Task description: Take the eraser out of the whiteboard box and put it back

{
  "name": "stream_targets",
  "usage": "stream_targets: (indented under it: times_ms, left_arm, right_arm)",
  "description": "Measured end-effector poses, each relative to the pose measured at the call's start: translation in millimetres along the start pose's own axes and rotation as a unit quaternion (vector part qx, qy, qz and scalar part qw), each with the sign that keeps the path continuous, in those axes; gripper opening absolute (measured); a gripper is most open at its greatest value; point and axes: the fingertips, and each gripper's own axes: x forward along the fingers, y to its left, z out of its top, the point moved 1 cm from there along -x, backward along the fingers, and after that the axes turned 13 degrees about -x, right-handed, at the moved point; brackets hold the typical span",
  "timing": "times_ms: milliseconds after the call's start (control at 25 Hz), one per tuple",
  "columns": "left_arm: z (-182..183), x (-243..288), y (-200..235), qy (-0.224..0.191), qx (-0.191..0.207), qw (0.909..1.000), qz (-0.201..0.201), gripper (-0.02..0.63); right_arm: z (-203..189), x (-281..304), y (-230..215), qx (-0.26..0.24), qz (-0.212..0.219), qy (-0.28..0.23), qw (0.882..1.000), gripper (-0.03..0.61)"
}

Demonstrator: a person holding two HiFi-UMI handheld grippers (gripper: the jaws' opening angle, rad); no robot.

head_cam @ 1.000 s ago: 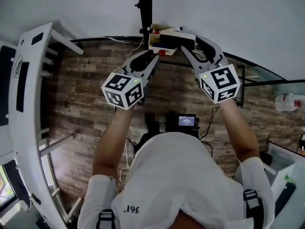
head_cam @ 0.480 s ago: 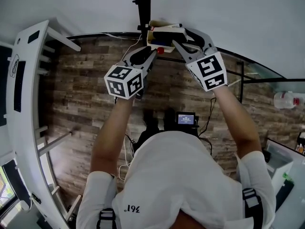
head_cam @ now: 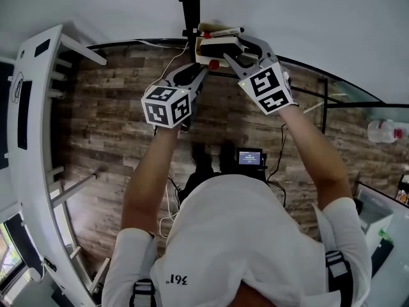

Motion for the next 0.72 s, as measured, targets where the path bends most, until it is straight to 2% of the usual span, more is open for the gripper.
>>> stream_targets:
  times_ms: [400, 720]
  left_arm:
    - [-5.9, 8.8, 1.5, 0.008, -0.011, 0.9999, -0.001, 0.104]
    - [-9.7, 10.7, 4.1, 0.012, -0.017, 0.9998, 0.001, 0.103]
  right_arm:
    - [-10.3, 24.1, 9.6, -0.038, 0.021, 0.023, 0.999, 0.207]
    - [-18.5, 30.4, 13.2, -0.026, 0.025, 0.027, 0.999, 0.209]
